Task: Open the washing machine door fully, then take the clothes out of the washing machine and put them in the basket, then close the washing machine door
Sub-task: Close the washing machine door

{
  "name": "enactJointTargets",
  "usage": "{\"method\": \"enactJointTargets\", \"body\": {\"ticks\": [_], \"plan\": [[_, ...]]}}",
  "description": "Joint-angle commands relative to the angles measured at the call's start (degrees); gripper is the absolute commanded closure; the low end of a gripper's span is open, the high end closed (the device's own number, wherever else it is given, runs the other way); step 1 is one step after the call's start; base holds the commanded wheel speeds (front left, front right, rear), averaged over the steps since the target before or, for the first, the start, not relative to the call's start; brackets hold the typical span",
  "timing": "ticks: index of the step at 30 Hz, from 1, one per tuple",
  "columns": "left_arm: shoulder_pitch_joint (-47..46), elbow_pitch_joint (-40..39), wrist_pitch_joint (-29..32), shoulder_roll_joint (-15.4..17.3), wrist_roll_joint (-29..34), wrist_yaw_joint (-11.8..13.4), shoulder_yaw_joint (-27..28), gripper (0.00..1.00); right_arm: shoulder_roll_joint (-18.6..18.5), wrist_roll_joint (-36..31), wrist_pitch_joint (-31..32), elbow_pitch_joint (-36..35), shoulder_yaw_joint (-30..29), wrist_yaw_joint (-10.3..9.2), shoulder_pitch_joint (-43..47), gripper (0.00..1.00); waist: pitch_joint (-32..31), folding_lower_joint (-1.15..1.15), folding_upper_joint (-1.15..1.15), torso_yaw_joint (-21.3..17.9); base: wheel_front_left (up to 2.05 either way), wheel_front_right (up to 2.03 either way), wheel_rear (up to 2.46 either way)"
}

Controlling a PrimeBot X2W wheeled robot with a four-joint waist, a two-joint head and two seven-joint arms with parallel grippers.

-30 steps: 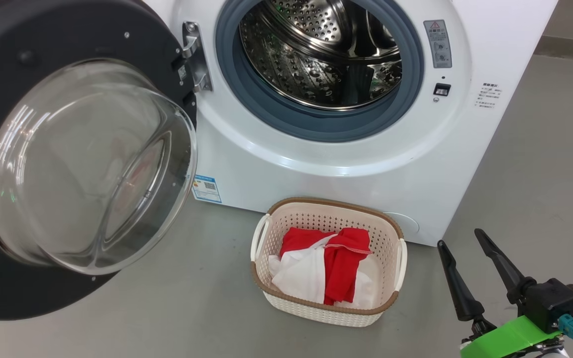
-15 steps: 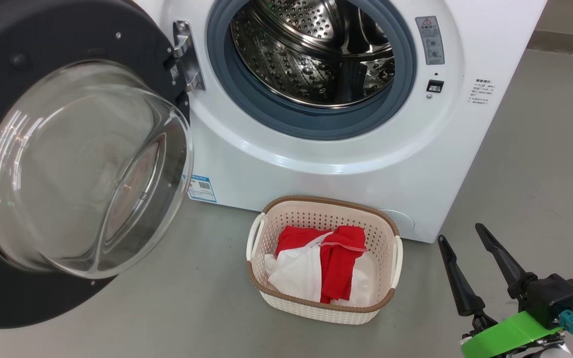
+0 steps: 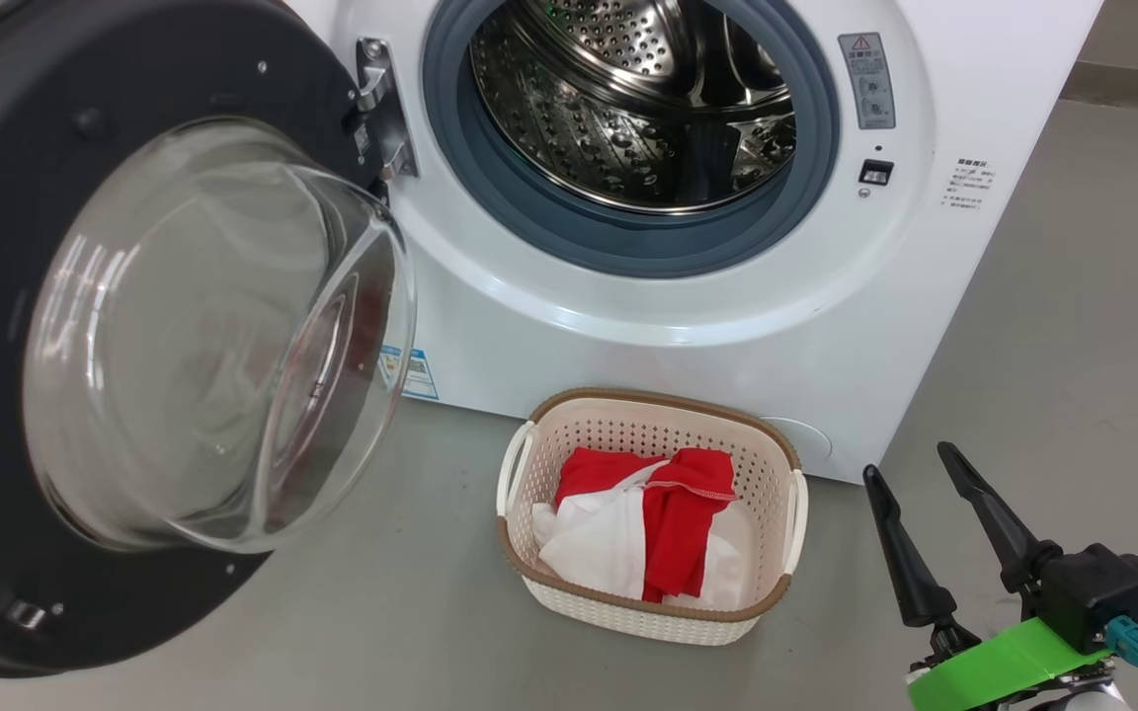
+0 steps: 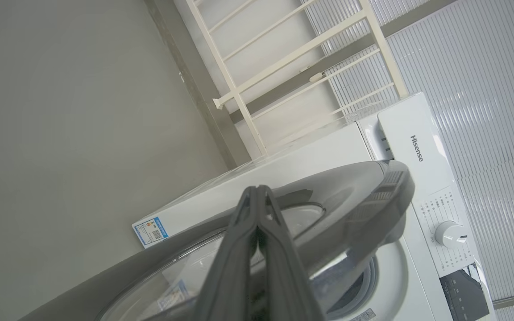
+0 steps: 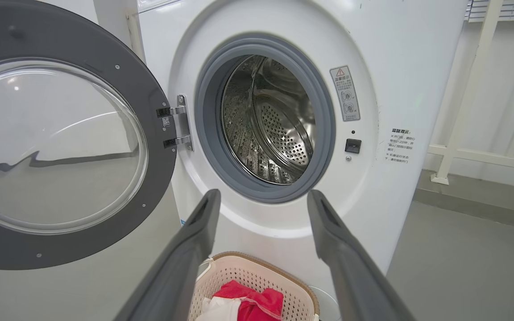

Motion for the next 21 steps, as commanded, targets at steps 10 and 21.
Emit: {"method": "enactJointTargets", "body": {"ticks": [10,21], "plan": [[6.0,-15.0,5.0,-5.1,-3.2,1.7,-0.3,1.00,-0.5,0.0,-0.4,-0.9,1.2,0.37,-1.1,0.00,-0.1,0.00,0.00,-0.2,0.00,0.00,0.00],[11.8,-27.3,8.1,-11.0,-5.2,3.5,-1.9,1.00,-0.2,0.7,-0.4,0.0,1.0,0.37,-0.7,0.00,-0.3,0.00,0.00,-1.4,0.00,0.00,0.00]]}}
